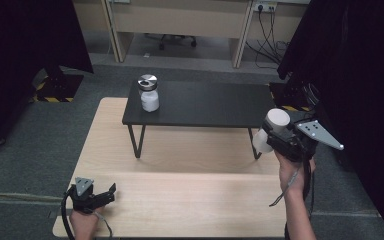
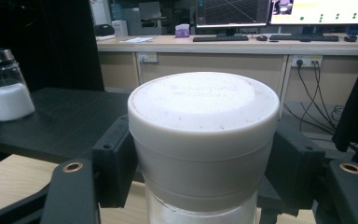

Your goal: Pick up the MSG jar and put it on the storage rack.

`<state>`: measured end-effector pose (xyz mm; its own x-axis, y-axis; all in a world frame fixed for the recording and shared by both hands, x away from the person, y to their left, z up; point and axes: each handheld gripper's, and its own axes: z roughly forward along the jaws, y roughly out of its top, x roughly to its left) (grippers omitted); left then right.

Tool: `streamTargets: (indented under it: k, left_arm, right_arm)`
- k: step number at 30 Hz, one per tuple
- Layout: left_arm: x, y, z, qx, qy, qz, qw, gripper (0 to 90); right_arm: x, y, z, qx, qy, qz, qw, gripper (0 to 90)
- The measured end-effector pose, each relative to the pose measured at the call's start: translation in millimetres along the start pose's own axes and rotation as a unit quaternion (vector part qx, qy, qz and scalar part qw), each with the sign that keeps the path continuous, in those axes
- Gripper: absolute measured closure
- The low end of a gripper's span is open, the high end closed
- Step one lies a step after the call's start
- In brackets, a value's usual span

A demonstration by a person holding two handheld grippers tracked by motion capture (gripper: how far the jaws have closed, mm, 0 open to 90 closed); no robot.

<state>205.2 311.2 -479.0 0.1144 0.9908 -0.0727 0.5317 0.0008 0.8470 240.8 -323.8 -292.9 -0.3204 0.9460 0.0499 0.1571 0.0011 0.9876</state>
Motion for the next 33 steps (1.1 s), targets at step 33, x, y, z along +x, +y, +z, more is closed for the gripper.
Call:
streamTargets:
  k: [33]
  left_arm:
    - [0.5, -0.1, 0.3, -0.002, 0.003, -0.008, 1.0000, 0.0]
  right_arm:
    - [-18.8, 29.1, 28.8, -0.019, 0.001, 0.004, 0.9998, 33.9]
